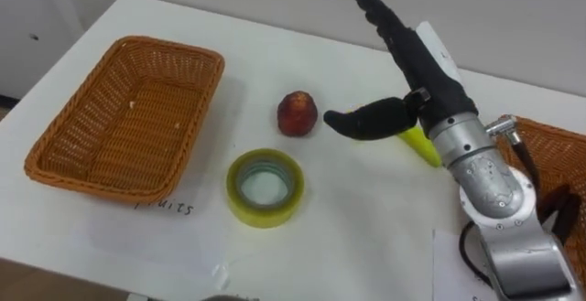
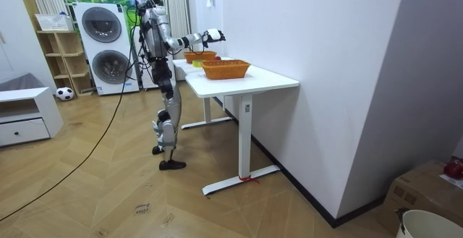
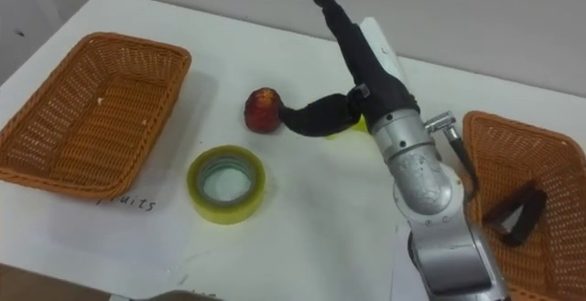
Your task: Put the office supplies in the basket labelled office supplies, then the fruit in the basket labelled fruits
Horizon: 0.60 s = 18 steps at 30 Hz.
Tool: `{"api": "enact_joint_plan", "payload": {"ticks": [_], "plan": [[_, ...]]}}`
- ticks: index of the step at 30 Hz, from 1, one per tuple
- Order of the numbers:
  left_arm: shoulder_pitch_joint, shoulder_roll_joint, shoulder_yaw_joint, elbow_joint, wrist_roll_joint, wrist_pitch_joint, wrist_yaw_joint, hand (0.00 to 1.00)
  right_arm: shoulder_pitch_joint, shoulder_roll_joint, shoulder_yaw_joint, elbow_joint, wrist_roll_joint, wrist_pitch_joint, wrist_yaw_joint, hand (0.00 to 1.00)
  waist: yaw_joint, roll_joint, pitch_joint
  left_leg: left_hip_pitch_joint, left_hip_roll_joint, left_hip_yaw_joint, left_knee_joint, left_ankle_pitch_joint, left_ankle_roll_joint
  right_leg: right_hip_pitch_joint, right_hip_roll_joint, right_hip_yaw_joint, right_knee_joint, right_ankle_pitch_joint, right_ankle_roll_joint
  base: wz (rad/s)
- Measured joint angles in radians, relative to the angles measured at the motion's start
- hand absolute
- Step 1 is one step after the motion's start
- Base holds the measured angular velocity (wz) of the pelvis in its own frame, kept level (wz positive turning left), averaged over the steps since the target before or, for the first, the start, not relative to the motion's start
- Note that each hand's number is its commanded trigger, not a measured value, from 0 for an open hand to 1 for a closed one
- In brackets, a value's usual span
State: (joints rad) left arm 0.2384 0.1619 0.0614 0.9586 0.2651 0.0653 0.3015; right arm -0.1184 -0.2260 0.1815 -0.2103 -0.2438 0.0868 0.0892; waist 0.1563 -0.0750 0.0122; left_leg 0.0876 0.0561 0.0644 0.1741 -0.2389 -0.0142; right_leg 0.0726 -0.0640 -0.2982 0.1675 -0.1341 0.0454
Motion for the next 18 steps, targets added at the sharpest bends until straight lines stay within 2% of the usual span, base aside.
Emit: {"api": "enact_joint_plan", "payload": {"ticks": [2,8,12,18], "plan": [[0.007,0.000,0.000,-0.020,0.003,0.000,0.001,0.00,-0.001,0.009,0.000,0.033,-0.003,0.000,-0.006,0.00,0.014,0.001,0.0000,0.001,-0.001,-0.011,0.000,0.000,0.000,0.004,-0.001,-0.008,0.000,0.000,0.000,0.08],[0.006,-0.003,-0.001,-0.057,0.002,0.000,0.000,0.00,-0.003,0.014,0.010,0.078,-0.029,0.000,-0.015,0.00,0.021,0.016,-0.0020,0.010,-0.002,-0.023,-0.005,0.001,0.001,0.019,-0.004,-0.027,-0.001,0.000,0.000,0.09],[0.004,-0.009,-0.001,-0.057,0.002,0.000,0.000,0.00,-0.003,0.015,0.030,0.088,-0.069,0.000,-0.024,0.00,0.026,0.023,0.0005,0.011,-0.002,-0.024,-0.006,0.002,0.002,0.021,-0.005,-0.033,-0.001,0.000,0.001,0.02],[-0.007,-0.021,-0.003,-0.057,0.002,0.000,0.001,0.00,-0.004,0.015,0.037,0.099,-0.085,0.000,-0.034,0.00,0.043,0.023,0.0005,0.010,-0.002,-0.023,-0.007,0.002,0.002,0.020,-0.005,-0.034,-0.001,-0.001,0.002,0.00]]}}
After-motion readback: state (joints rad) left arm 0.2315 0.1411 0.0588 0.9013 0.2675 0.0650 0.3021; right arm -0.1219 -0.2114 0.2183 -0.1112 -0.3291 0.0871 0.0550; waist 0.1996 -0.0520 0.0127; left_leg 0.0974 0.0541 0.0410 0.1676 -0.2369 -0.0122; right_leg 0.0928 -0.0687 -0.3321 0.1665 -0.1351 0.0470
